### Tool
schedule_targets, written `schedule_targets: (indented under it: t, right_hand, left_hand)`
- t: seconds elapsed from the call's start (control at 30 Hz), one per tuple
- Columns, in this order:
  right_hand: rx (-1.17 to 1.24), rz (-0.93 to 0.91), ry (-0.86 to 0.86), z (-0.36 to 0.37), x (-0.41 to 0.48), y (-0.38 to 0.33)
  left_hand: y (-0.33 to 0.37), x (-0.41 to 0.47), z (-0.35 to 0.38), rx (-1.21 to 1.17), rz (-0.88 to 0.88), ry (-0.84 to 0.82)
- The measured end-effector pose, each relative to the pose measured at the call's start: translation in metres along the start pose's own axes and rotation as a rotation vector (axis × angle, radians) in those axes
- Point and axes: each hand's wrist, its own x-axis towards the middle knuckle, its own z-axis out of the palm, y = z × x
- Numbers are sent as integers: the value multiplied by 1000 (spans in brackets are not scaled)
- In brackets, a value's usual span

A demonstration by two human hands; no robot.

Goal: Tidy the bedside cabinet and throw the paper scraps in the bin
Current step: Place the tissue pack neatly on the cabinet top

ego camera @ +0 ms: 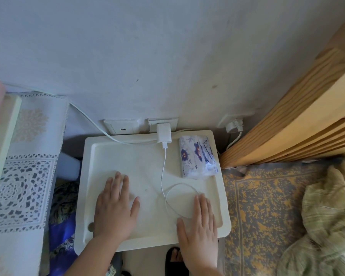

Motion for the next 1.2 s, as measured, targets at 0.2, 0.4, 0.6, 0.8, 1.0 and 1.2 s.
schedule_targets:
  t: [0.2, 0.4, 0.6, 0.8, 1.0, 1.2]
  right_hand:
    - [-30, -69, 82, -19, 35, -12]
    - [-245, -218, 72, -41, 111, -29]
    - [-369, -300, 3, -35, 139, -15]
    - [-377, -313, -22, -29, 147, -10]
    - [-395, -319, -31, -28, 149, -7]
    - [-373, -330, -43, -28, 150, -8]
  left_hand:
    - [0, -1, -2, 27, 3, 32]
    - [-1, 1, 3, 19, -23, 12]
    - [-1, -1, 0, 20, -2, -8]
    - [4, -2, -2, 40, -8, 10]
    - [7, -3, -1, 52, -7, 26]
    - [6, -2, 6, 68, -43, 20]
